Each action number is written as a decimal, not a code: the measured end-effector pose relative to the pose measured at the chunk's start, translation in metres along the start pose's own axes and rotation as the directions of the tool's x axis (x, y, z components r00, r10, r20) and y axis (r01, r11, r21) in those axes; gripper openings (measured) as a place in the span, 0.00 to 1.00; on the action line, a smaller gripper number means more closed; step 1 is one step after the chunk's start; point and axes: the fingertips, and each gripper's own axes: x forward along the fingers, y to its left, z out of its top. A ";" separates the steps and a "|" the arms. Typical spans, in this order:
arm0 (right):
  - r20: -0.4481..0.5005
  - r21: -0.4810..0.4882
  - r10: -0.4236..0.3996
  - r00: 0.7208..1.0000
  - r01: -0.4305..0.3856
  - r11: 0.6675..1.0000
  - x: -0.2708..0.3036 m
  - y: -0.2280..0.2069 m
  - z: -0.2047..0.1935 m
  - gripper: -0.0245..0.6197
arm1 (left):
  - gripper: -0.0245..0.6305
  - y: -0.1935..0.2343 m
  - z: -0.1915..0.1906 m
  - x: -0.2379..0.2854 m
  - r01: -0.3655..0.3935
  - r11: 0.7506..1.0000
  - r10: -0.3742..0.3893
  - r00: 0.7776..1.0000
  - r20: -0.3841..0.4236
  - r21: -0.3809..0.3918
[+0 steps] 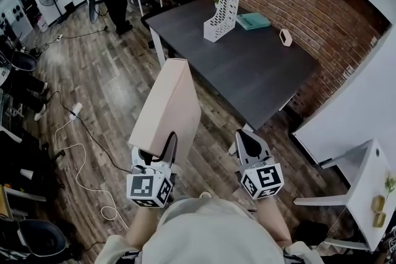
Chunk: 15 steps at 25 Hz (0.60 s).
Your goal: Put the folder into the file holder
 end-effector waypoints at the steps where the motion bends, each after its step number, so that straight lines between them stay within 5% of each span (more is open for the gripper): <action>1: -0.002 0.005 -0.008 1.000 0.008 1.000 0.001 -0.003 -0.001 0.04 | 0.44 -0.001 0.000 0.002 0.002 1.000 -0.002 1.000 -0.003 -0.002; 5: -0.001 0.029 -0.017 1.000 0.017 0.999 0.005 -0.006 -0.003 0.07 | 0.44 -0.001 0.001 0.004 0.010 1.000 -0.010 1.000 -0.005 -0.008; 15: 0.036 0.077 -0.008 0.999 0.005 0.997 0.017 -0.014 -0.003 0.57 | 0.44 0.008 -0.003 0.017 -0.015 1.000 0.015 1.000 -0.018 0.000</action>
